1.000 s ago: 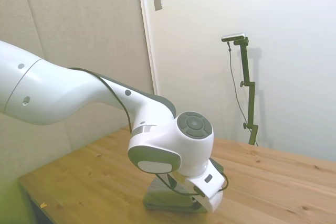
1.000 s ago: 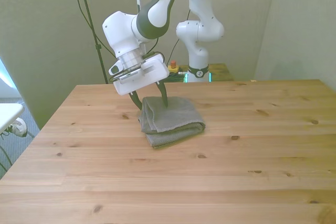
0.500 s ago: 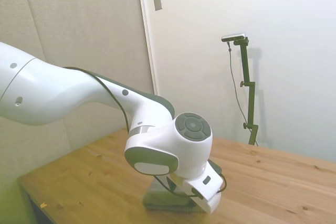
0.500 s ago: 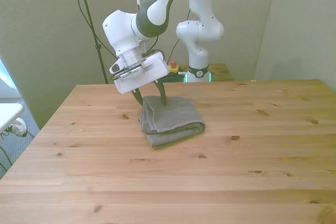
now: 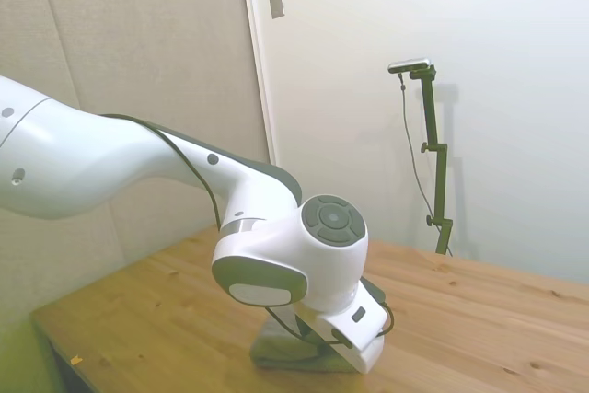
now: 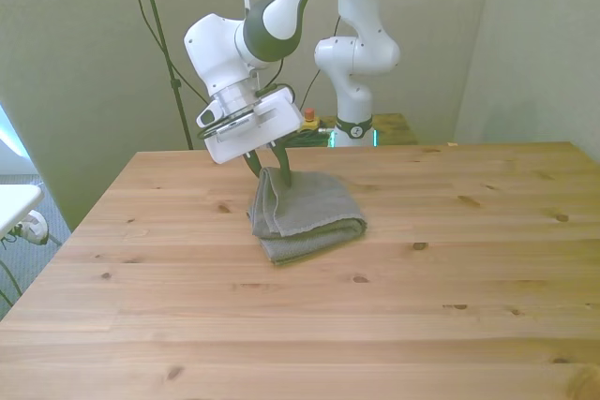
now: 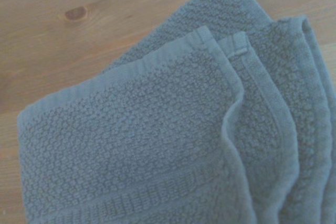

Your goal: Unfold the towel

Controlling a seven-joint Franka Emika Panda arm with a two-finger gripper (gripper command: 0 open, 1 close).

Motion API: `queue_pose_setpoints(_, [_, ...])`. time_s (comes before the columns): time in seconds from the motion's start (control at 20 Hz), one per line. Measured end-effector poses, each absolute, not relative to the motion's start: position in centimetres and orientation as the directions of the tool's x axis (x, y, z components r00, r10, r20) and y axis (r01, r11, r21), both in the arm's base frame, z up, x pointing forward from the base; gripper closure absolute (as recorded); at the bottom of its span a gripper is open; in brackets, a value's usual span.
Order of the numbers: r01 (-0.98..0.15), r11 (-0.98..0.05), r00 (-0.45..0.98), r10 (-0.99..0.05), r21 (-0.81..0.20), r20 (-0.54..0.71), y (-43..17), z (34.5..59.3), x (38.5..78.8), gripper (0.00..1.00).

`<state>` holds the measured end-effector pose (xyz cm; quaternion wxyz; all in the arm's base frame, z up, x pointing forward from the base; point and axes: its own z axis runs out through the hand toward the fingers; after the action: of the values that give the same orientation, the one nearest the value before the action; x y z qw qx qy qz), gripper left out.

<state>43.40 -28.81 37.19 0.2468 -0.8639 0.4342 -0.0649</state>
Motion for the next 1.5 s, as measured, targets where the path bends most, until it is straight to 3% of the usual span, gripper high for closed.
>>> queue_pose_setpoints(0.4, [-0.716,-0.500,0.615,-0.782,-0.488,-0.100,-28.9,37.6,43.2,1.00])
queue_pose_setpoints(0.65, [-0.681,-0.528,0.641,-0.764,-0.507,-0.065,-27.6,39.7,44.1,1.00])
queue_pose_setpoints(0.85, [-0.619,-0.580,0.698,-0.716,-0.530,-0.033,-22.8,42.6,46.1,1.00])
queue_pose_setpoints(1.05, [-0.569,-0.627,0.749,-0.662,-0.532,-0.021,-16.6,43.9,48.2,1.00])
queue_pose_setpoints(1.5, [-0.472,-0.730,0.837,-0.547,-0.494,0.009,-5.5,41.6,48.9,1.00])
